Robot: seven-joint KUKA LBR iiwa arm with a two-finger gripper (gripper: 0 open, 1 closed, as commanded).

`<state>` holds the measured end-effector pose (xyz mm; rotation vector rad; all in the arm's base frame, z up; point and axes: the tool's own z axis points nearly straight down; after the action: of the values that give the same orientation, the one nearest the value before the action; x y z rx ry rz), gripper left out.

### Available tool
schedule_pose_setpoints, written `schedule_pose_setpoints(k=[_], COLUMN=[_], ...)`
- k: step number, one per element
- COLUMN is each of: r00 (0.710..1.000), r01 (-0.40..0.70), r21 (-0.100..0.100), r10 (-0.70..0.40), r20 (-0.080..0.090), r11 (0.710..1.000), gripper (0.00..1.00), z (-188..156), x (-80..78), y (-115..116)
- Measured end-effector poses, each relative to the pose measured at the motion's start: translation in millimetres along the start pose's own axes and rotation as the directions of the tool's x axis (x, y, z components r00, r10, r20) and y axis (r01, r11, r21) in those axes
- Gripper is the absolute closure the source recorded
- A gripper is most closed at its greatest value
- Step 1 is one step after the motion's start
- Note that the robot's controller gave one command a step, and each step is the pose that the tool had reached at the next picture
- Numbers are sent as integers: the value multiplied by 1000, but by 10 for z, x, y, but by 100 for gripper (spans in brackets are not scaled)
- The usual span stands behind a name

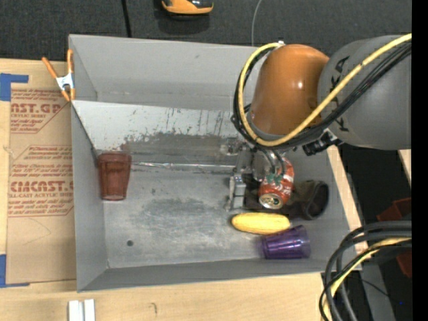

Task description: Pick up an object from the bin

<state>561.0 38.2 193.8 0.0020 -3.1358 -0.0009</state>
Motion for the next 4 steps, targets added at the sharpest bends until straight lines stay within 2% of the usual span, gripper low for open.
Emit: schedule_pose_setpoints(k=[1, 2, 3, 4], r00=[1000, 998, 998, 980], r01=[-1, 64, 66, 198], r21=[-1, 1, 0, 3], r10=[1, -64, -66, -198], r20=[8, 14, 4, 6], r11=[1000, 998, 998, 980], gripper=[0, 0, 0, 0], z=[-49, 430, 730, 747], x=[-13, 64, 288, 286], y=[-1, -247, -641, -841])
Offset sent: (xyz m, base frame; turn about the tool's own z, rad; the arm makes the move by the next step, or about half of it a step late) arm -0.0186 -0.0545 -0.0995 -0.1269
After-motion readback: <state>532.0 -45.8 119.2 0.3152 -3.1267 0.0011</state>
